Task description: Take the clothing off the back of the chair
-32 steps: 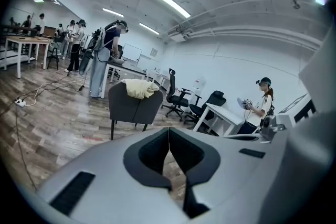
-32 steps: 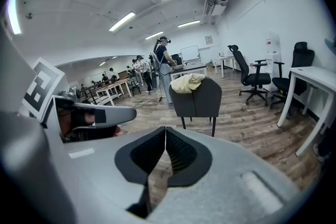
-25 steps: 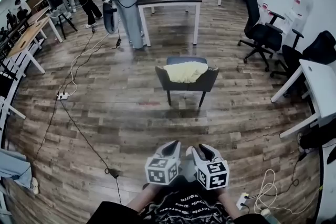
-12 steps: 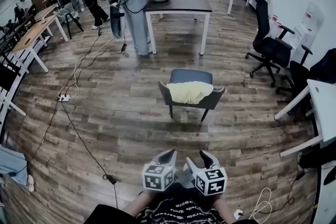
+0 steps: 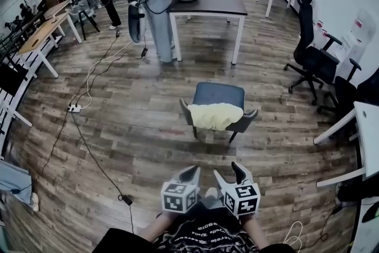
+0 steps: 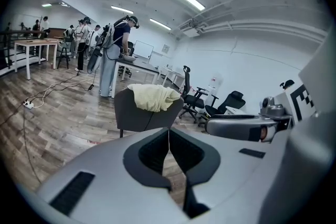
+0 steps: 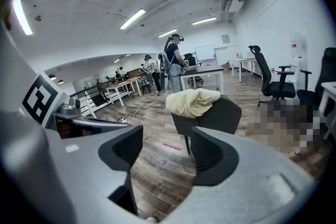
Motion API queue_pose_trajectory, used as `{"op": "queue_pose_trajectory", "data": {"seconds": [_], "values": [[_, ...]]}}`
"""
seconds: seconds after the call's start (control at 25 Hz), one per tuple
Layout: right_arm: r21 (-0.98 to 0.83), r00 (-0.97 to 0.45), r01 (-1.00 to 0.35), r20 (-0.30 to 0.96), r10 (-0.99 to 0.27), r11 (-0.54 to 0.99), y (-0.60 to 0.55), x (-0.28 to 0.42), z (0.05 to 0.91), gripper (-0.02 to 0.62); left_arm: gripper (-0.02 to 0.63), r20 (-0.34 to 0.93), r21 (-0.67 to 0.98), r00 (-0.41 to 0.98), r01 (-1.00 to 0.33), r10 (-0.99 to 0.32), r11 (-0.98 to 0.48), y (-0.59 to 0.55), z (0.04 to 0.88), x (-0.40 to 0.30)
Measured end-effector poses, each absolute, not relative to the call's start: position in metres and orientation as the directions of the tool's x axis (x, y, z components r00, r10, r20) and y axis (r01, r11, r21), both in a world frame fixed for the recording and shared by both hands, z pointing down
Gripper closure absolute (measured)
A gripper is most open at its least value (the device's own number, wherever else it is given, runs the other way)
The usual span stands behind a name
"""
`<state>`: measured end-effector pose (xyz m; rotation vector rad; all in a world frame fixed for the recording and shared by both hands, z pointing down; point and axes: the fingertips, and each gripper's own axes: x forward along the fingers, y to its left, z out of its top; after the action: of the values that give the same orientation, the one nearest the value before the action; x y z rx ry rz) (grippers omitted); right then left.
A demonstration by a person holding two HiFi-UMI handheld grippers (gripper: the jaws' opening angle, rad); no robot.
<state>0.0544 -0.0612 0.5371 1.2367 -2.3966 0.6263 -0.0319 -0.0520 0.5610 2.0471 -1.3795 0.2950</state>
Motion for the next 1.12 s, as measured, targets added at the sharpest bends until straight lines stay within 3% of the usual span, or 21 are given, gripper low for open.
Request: {"op": "queue_pose_trajectory", "data": {"seconds": [0.6,1.12], "values": [[-0.174,-0.618,-0.765,0.472,-0.629,0.62,-0.168,0.064,0.526,0.242,0.597,0.516,0.363,0.283,-0.927,-0.808,-0.093,-0.141,0.562,-0.038],[-0.092,-0.548,-0.798,0.523,-0.653,0.595,-0.228,0.041,0.538,0.17,0.597,0.548,0.359,0.268,-0.931,-0.793,-0.066,-0.173,0.575,-0.063]]}}
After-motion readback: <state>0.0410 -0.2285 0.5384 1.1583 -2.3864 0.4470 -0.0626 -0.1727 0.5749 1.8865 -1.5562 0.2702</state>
